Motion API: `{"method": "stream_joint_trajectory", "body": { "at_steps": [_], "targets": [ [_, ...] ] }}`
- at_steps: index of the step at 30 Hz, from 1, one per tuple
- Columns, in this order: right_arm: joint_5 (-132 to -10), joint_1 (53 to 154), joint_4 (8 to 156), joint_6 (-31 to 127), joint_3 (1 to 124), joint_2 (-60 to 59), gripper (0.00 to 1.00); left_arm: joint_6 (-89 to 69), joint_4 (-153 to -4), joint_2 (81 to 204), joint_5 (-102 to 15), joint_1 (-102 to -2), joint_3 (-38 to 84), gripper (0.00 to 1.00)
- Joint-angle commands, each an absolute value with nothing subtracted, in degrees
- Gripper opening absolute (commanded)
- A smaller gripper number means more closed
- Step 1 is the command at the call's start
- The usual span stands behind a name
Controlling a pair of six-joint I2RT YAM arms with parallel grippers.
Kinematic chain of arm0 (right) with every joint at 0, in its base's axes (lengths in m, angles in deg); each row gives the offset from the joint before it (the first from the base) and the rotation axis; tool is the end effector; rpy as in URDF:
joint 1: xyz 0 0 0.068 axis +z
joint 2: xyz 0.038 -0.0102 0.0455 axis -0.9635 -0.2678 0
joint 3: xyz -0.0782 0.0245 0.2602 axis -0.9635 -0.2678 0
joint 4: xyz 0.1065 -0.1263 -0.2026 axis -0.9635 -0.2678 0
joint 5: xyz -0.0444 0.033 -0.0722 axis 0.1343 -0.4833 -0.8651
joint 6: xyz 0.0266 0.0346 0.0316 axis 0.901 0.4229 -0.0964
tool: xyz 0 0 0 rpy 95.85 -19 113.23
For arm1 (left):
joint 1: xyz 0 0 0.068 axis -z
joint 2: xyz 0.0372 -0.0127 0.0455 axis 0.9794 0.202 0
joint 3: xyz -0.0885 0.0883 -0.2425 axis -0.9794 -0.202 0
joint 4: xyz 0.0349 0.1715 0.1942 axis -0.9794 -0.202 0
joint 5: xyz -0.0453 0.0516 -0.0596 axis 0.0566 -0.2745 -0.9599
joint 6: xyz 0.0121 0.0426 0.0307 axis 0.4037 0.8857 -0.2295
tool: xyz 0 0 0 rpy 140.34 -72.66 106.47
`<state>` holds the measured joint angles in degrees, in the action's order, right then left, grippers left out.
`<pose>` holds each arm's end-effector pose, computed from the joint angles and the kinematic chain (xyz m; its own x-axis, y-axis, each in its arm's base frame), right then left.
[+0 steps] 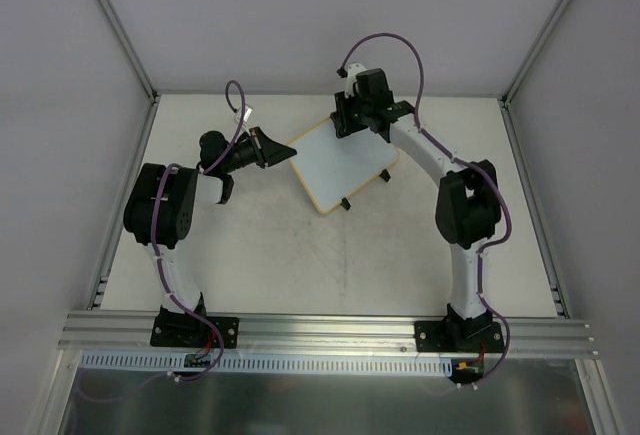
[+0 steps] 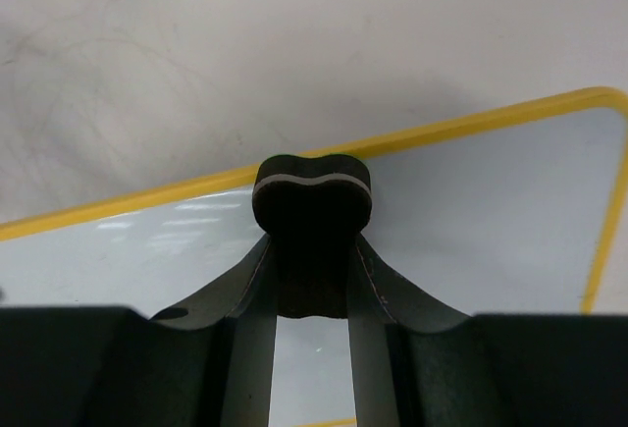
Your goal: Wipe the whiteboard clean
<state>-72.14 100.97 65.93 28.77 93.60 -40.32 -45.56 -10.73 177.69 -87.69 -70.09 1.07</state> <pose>0.4462 0.2271 0.2842 -0.3303 -0.4047 -0.8527 -0.6202 0.7741 -0.1272 0.3730 -0.0828 0.1905 -0.5311 -0.3736 -0.7605 0.6988 0.3143 -0.6425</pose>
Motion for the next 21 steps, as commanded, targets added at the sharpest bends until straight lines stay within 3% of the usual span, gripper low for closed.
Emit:
{"method": "stream_joint_trajectory", "body": {
  "at_steps": [1,21],
  "targets": [
    [-66.0,107.77,67.3,31.33,89.33,-39.35,0.0,-41.05,-6.75,175.17,-95.34,-68.24,1.9,0.0],
    [-64.24,116.13,74.07,36.87,78.6,-37.58,0.0,-41.32,-6.75,175.26,-95.34,-67.97,2.25,0.0]
  ]
}}
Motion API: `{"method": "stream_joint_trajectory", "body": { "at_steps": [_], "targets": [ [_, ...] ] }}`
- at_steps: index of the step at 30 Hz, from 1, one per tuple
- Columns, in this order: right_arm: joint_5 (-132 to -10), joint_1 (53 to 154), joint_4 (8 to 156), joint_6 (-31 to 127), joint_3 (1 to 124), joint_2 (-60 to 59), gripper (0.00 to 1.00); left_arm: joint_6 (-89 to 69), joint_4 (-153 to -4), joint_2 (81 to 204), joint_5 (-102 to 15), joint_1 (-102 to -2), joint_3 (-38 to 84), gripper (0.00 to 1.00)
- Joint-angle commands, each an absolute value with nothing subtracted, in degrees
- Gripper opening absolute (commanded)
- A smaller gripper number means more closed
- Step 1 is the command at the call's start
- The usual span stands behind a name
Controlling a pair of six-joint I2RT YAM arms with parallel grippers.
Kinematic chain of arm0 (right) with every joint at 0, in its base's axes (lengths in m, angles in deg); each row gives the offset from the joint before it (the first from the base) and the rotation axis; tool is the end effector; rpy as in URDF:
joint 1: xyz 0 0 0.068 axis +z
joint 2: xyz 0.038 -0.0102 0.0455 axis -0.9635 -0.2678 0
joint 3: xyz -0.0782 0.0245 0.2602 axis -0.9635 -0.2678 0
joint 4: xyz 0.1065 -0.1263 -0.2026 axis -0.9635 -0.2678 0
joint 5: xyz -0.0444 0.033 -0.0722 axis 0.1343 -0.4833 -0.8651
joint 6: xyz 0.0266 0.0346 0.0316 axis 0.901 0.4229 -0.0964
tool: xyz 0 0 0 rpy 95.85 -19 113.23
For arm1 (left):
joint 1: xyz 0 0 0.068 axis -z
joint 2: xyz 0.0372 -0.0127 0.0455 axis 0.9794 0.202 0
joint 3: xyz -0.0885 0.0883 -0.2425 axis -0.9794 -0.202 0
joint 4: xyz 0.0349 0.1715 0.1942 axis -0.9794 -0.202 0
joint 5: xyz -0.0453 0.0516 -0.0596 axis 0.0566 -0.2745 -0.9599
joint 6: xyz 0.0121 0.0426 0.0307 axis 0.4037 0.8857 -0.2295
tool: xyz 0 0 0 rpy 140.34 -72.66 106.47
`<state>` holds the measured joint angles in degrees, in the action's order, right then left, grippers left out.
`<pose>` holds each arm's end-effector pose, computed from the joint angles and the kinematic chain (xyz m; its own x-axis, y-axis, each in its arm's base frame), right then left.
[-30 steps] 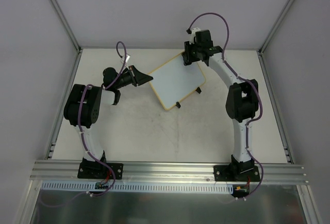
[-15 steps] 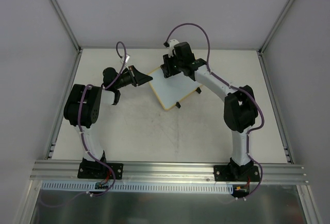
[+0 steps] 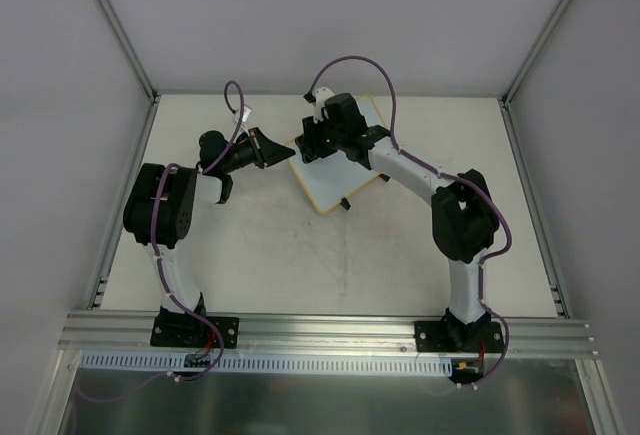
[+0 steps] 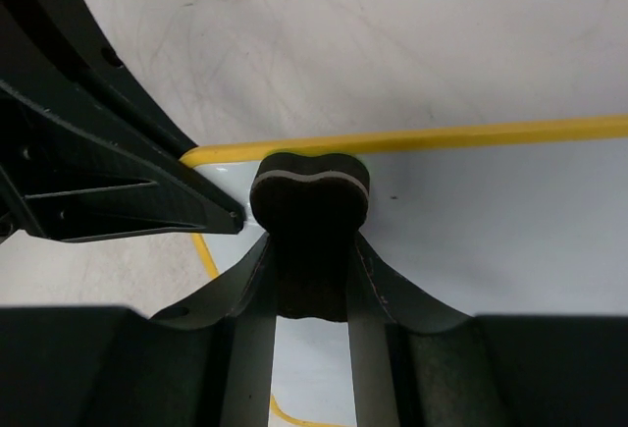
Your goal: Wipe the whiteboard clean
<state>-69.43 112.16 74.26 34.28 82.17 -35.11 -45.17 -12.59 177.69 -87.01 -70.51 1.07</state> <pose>0.3760 0.2979 0.2718 -0.2883 -0.3744 -0.8813 -0.7584 0.6512 -0.0285 0.3744 -0.0799 0.1874 -0.5437 -0.3795 -0.7486 0.6753 0.3319 -0.6587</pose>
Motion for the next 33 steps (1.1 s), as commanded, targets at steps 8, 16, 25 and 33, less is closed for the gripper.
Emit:
{"method": "stream_joint_trajectory", "body": {
  "at_steps": [8,16,25,33],
  "targets": [
    [-65.47,117.62,75.3,38.01,73.51,-35.83,0.0,-41.4,-6.83,175.26,-95.34,-67.97,2.25,0.0],
    [-68.38,116.66,82.33,40.47,59.1,-25.64,0.0,-41.32,-7.01,175.61,-95.34,-67.97,2.34,0.0],
    [-71.01,115.95,80.5,39.68,44.94,-2.37,0.0,-41.4,-7.01,175.52,-95.25,-67.97,2.43,0.0],
    [-78.2,116.13,65.12,42.66,37.03,6.96,0.0,-41.49,-7.1,175.52,-95.34,-68.06,2.6,0.0]
  ]
}}
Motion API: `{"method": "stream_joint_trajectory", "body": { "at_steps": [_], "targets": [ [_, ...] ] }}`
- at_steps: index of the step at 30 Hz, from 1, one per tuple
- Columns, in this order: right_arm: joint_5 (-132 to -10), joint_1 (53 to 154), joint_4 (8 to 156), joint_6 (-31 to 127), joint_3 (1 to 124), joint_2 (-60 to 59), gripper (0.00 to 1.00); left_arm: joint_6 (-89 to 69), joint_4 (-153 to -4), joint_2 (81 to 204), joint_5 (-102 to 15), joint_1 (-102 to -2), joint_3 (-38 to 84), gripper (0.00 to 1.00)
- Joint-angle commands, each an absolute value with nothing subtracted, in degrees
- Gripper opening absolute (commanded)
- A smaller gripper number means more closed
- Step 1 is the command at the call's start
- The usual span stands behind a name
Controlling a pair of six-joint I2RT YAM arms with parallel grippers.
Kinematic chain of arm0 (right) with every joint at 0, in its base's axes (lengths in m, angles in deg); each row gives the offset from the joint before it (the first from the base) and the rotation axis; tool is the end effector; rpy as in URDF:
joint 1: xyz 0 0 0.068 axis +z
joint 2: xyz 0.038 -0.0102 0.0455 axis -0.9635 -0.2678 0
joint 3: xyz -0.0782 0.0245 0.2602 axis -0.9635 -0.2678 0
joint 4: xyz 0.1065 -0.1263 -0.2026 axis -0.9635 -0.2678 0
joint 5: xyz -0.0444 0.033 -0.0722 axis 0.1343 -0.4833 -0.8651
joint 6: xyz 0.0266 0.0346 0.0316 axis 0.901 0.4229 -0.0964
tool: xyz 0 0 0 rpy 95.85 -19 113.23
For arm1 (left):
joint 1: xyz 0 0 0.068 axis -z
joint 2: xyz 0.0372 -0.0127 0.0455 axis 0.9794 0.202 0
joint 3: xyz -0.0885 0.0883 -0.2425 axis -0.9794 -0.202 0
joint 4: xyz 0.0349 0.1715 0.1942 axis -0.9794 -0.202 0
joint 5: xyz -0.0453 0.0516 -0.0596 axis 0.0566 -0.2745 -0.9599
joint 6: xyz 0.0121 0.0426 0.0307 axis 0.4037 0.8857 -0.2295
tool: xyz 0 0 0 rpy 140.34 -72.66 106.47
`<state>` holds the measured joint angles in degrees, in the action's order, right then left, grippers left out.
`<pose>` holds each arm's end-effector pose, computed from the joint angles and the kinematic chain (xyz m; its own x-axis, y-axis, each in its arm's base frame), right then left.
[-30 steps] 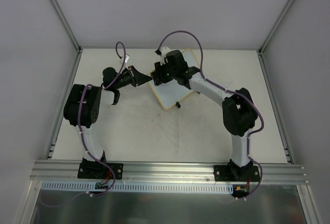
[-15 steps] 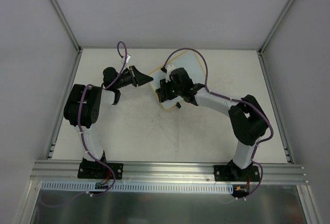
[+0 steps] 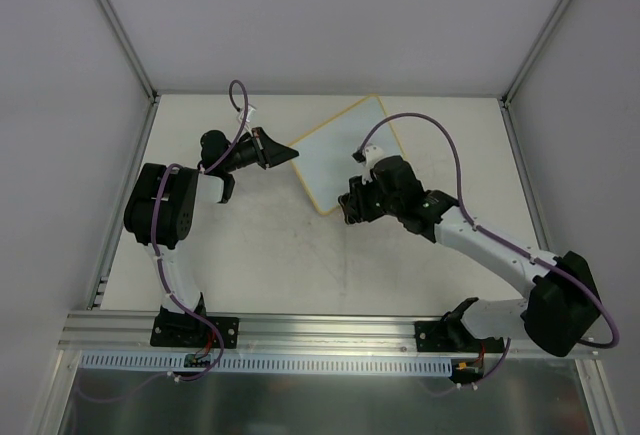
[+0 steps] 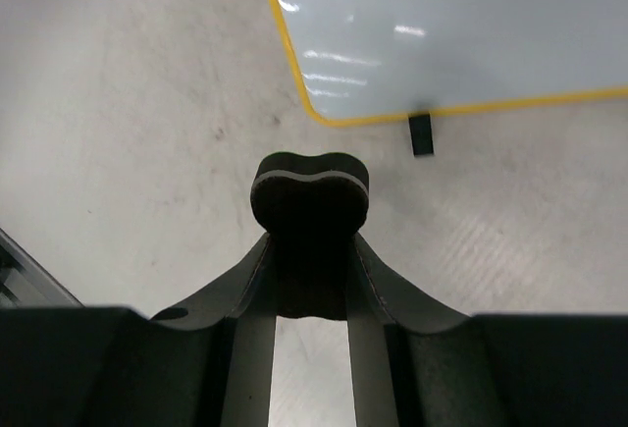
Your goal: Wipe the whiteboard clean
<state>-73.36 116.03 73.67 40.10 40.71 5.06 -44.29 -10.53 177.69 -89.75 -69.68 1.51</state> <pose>0.2199 0.1996 0.2797 -0.3644 -0.3502 -0.8629 -0.7304 0.6822 0.0316 0.3725 -0.0862 0.1927 -0.5214 -0.3413 -0.7821 0.7310 0.2943 -0.6157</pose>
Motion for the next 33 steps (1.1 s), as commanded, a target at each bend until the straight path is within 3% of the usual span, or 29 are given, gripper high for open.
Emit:
{"method": "stream_joint_trajectory", "body": {
  "at_steps": [1,8,23,27,31,33],
  "targets": [
    [-78.48,116.04,64.41,43.02,36.15,7.41,0.0,-41.58,-7.18,175.52,-95.25,-68.06,2.6,0.0],
    [-81.56,115.95,54.66,45.31,35.27,4.7,0.0,-41.76,-7.54,175.7,-94.99,-67.97,3.04,0.0],
    [-85.33,116.66,53.15,47.59,32.63,-1.11,0.03,-41.32,-8.5,175.87,-94.81,-67.97,3.57,0.0],
    [-87.01,116.92,53.15,47.59,32.63,-1.9,0.16,-41.49,-8.68,175.96,-94.81,-67.97,3.74,0.0],
    [-87.97,117.1,53.16,47.59,32.37,-1.81,0.37,-41.49,-8.86,175.96,-94.73,-67.97,3.74,0.02],
    [-88.41,117.18,53.24,47.68,32.37,-1.28,0.43,-41.4,-8.94,175.96,-94.64,-67.97,3.74,0.08]
  ]
}}
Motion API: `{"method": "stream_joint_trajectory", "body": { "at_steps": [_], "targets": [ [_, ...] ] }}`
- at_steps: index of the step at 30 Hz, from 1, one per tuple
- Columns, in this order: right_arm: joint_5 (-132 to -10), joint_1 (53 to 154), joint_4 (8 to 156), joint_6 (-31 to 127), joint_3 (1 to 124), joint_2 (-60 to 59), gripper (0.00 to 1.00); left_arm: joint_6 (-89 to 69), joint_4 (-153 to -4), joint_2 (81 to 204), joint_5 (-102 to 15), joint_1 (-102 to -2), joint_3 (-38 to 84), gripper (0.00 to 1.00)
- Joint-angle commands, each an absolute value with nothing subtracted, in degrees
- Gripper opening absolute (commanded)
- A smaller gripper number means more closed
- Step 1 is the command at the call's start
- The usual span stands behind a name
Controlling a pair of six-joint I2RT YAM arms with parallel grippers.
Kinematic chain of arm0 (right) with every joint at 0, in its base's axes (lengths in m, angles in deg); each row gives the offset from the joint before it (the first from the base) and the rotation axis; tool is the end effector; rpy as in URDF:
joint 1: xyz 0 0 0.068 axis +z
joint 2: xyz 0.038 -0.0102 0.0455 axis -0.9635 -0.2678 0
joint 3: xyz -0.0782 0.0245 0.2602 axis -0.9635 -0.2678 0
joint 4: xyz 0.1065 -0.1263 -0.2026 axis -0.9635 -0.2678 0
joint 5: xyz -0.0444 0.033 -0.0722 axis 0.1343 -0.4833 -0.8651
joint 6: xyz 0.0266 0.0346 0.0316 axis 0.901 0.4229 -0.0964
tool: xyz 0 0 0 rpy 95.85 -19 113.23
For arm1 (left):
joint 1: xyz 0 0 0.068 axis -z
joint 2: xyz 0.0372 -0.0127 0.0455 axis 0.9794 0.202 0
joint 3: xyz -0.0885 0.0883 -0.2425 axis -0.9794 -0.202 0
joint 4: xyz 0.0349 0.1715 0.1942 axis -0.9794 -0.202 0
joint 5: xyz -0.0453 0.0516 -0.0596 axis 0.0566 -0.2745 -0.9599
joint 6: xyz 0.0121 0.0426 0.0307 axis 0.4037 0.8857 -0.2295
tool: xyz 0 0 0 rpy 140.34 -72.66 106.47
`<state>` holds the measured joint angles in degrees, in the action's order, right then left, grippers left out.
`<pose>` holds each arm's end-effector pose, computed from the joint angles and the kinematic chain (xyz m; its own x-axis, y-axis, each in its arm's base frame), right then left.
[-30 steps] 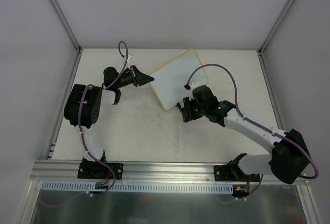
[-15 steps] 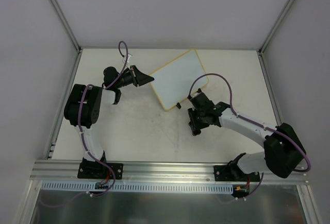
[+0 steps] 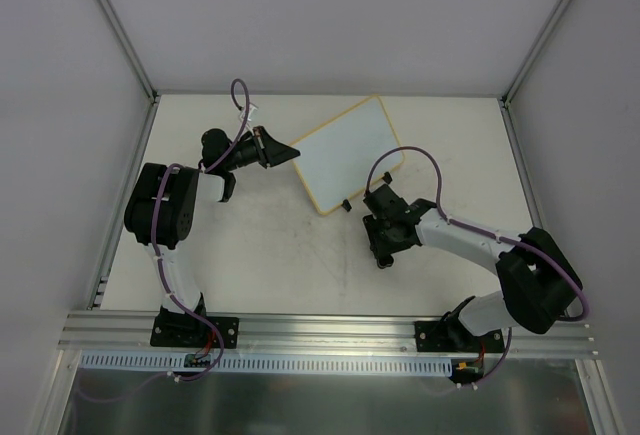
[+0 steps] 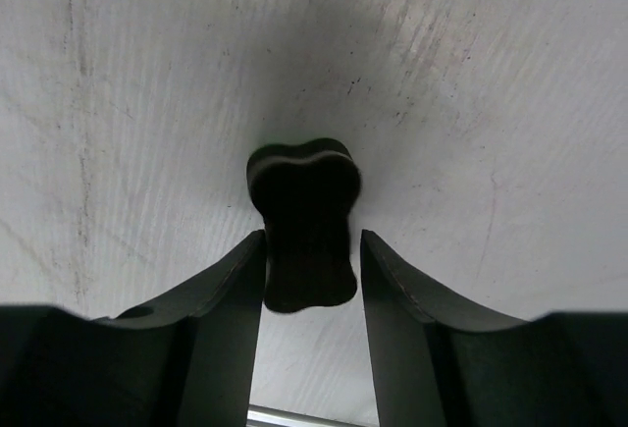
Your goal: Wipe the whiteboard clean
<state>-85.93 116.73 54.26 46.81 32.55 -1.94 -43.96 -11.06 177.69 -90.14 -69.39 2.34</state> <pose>0.1975 0.1736 0.1781 -0.7285 -0.5324 -0.4310 -0.5616 0.8245 -0.0692 0.3743 -0.0886 0.1957 -0.5169 -0.3332 -0.7885 0.7407 0.2878 -0.6071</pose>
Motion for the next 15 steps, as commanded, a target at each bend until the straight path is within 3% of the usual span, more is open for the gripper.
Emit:
{"method": "stream_joint_trajectory", "body": {
  "at_steps": [1,2,6,7,15],
  "targets": [
    [-88.5,117.18,53.24,47.68,32.19,-1.11,0.47,-41.4,-9.03,175.96,-94.55,-68.06,3.66,0.12],
    [-88.68,117.27,53.42,47.68,32.1,-0.76,0.5,-41.4,-9.03,175.96,-94.46,-67.97,3.57,0.18],
    [-88.85,117.36,53.94,47.59,31.58,-0.67,0.56,-41.23,-9.21,175.79,-94.2,-67.97,3.48,0.23],
    [-88.94,117.45,54.12,47.68,31.49,-0.67,0.57,-41.23,-9.21,175.7,-94.2,-67.97,3.48,0.28],
    [-89.82,117.54,55.18,48.21,30.87,2.05,0.59,-40.88,-9.38,175.61,-93.94,-68.06,3.13,0.35]
  ]
}}
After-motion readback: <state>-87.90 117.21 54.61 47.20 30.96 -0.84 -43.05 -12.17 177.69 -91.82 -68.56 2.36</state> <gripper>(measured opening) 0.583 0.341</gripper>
